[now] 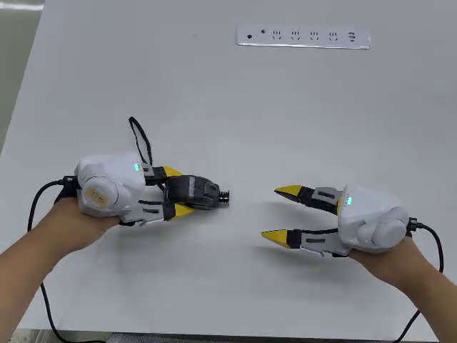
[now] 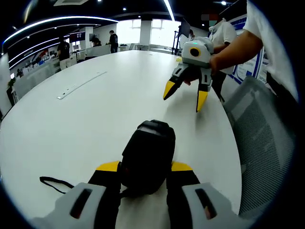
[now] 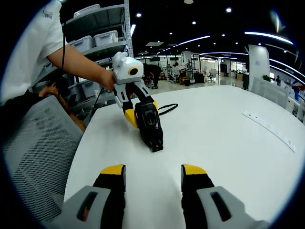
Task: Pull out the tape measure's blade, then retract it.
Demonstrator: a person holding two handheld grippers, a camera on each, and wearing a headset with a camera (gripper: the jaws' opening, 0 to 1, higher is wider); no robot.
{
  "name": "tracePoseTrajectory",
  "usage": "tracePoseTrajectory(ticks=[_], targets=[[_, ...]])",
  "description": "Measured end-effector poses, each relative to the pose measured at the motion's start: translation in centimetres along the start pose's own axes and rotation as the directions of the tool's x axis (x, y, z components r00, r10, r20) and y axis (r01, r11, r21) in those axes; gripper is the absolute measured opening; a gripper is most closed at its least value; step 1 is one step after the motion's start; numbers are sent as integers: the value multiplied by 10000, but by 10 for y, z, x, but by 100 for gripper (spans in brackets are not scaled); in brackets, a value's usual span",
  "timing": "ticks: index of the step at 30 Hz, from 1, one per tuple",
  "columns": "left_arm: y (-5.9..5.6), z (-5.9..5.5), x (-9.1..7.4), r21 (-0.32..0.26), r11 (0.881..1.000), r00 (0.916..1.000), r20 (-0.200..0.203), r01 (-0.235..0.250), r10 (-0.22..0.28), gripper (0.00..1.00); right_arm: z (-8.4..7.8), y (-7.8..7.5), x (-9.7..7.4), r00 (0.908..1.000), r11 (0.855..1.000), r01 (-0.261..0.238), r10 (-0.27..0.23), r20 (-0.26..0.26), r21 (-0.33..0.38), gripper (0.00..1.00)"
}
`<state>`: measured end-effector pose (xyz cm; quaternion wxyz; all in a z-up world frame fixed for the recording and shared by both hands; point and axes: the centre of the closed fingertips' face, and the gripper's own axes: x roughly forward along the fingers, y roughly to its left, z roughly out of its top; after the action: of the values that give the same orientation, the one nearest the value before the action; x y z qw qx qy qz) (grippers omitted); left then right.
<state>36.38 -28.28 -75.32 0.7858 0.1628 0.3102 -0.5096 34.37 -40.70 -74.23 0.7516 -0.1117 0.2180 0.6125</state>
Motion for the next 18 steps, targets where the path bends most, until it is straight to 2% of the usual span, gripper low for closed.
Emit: tracePoseTrajectory(ticks=[18], targets=[[0, -3, 2, 49, 10000, 9994, -340, 62, -60, 32, 6, -2, 30, 9987, 9986, -490, 492, 101, -204, 44]])
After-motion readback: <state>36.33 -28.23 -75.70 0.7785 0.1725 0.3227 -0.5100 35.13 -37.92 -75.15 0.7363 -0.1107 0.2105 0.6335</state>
